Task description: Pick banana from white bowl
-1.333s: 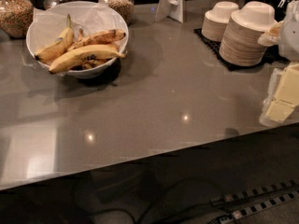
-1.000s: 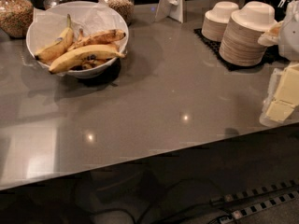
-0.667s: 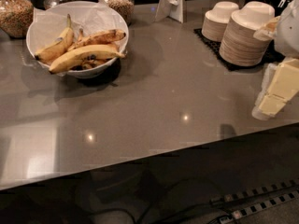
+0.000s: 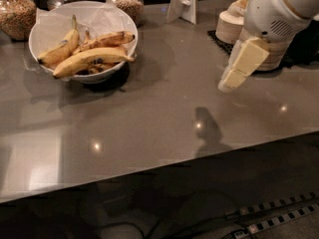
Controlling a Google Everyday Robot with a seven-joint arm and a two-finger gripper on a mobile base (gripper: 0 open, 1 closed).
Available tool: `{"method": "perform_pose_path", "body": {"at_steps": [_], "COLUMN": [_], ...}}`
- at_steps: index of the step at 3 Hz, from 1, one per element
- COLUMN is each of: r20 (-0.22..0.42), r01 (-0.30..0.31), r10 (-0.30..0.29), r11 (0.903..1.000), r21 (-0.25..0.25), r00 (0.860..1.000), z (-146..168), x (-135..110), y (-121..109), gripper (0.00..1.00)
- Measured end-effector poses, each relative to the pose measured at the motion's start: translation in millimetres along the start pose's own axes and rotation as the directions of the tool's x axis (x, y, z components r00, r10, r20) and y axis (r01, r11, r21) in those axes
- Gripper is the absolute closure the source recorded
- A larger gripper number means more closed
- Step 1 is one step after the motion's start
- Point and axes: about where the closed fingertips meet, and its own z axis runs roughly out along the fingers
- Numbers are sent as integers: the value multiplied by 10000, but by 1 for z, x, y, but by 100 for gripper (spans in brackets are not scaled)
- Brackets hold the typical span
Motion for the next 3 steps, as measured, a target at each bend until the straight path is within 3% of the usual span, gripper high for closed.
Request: {"method": "perform_pose_path", "body": {"at_steps": [1, 2, 3], "r20": [1041, 1917, 1917], "r01": [460, 870, 870], "r10": [-463, -875, -875], "r11": [9989, 9961, 9961], "r21": [54, 112, 112], "r00": [9935, 9775, 9775], "z": [33, 71, 71], "x": [-47, -95, -95], "y": [-27, -46, -46], "gripper": [0, 0, 0]}}
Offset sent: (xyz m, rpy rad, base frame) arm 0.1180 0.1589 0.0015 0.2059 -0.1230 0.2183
